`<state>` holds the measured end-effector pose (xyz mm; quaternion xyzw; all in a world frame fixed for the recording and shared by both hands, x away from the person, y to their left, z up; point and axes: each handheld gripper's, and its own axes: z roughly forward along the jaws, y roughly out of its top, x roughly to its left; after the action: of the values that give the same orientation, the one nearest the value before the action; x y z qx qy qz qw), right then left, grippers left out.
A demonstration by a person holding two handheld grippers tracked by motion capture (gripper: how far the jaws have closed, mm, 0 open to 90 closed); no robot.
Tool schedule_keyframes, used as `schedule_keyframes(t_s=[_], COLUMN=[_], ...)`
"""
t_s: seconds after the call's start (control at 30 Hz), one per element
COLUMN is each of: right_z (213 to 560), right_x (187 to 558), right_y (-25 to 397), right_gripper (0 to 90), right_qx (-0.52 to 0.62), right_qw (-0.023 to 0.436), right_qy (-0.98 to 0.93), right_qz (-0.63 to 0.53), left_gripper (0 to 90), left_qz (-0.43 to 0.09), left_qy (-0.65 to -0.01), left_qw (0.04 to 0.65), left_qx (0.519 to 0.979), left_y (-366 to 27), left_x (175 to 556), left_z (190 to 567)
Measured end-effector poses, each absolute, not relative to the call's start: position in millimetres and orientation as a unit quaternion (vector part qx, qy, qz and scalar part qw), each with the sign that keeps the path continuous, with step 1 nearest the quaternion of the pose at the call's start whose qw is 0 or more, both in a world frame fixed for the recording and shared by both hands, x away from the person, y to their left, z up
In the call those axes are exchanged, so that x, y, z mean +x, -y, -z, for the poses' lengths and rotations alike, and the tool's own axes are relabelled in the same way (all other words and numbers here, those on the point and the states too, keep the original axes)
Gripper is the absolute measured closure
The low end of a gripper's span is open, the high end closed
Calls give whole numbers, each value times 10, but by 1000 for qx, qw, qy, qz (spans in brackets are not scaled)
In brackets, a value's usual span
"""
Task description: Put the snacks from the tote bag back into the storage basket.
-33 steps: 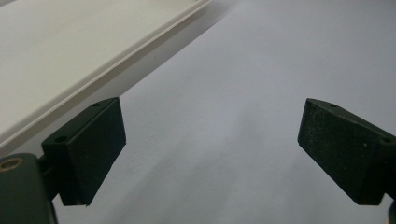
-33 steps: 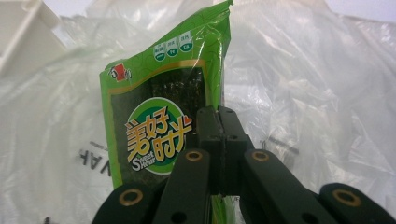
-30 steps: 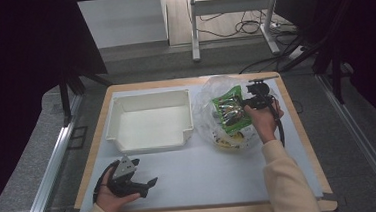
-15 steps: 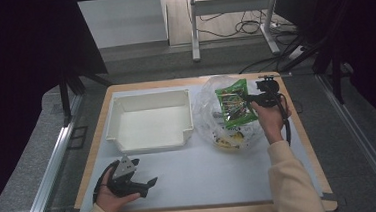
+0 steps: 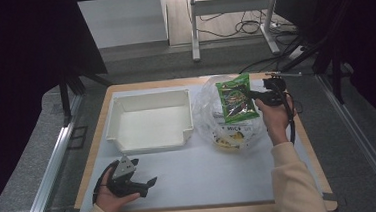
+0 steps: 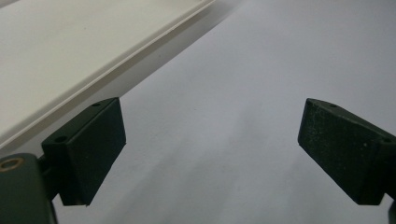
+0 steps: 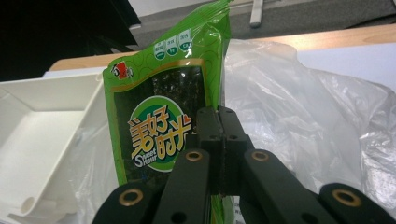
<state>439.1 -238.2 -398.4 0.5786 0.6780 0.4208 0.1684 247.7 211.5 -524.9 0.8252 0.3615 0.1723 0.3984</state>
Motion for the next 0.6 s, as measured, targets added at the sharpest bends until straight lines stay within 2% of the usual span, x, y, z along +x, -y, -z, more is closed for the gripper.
schedule_keyframes(t_s=[0.6], right_z=[3814], right_x=[4317], right_y=[2374], right_gripper=[898], right_qx=[565], right_qw=[168], right_qy=[-672], right_qz=[-448], left_gripper=[78], left_qz=[-172], left_qy=[-362], left_qw=[396], left_qx=[826], left_y=[-2106], left_x=[2480], left_z=[5256])
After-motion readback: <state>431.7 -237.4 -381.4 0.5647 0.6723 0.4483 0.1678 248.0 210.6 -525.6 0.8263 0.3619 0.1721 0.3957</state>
